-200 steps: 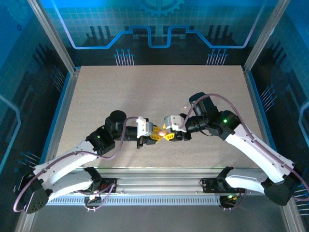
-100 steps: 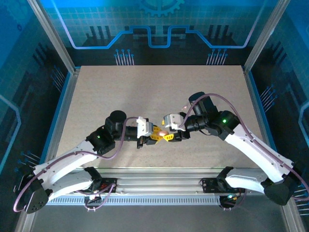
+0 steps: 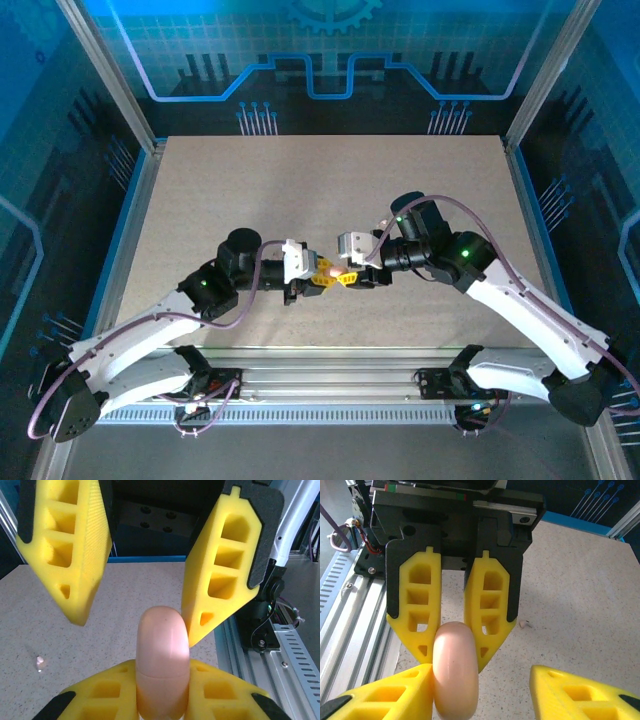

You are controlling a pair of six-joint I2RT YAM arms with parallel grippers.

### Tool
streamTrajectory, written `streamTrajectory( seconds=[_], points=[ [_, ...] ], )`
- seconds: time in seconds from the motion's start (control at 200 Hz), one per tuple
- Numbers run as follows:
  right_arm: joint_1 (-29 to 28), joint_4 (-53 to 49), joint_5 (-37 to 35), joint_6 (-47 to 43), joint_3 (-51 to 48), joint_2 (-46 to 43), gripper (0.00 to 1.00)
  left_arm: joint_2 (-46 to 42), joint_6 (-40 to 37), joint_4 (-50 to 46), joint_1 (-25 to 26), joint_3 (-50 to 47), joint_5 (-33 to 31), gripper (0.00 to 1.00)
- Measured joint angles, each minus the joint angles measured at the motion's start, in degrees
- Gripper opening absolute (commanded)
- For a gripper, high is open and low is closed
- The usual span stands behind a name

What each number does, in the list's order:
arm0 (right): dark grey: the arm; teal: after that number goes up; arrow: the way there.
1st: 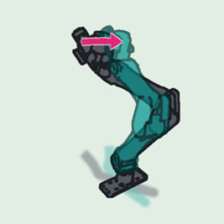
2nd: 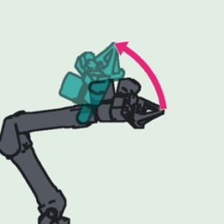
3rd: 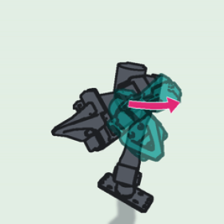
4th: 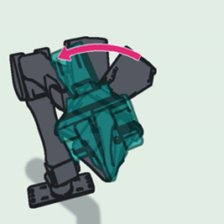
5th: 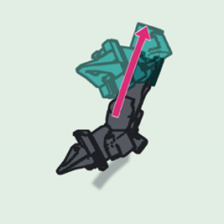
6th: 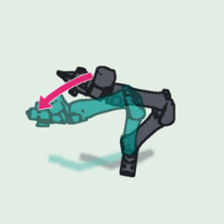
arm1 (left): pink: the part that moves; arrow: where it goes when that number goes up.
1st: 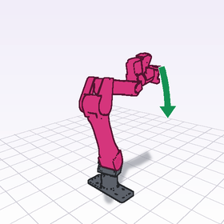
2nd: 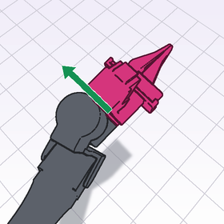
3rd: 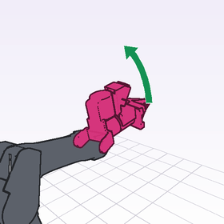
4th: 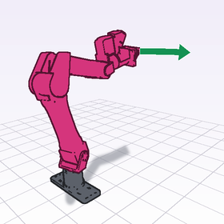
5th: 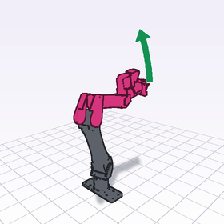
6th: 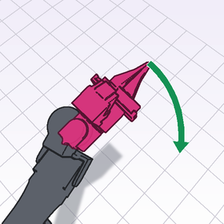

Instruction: Insert the wireless bluetooth earbuds into the charging case

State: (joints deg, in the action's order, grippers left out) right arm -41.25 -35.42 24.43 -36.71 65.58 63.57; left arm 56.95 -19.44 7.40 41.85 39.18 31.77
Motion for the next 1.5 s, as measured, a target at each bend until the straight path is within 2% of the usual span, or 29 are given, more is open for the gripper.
streamTrajectory(
  seconds=[1.246, 1.501],
  points=[
    [2.43, 5.64, -4.72, 4.87, -1.53, -4.15, 0.53, -1.18, 0.02, 0.63, 0.28, -0.02, -0.48, 0.17],
    [2.93, 6.4, -5.95, 6.19, -1.53, -5.62, 0.54, -1.44, 1.57, 3.89, 0.28, -2.38, -0.87, 0.17]
  ],
)
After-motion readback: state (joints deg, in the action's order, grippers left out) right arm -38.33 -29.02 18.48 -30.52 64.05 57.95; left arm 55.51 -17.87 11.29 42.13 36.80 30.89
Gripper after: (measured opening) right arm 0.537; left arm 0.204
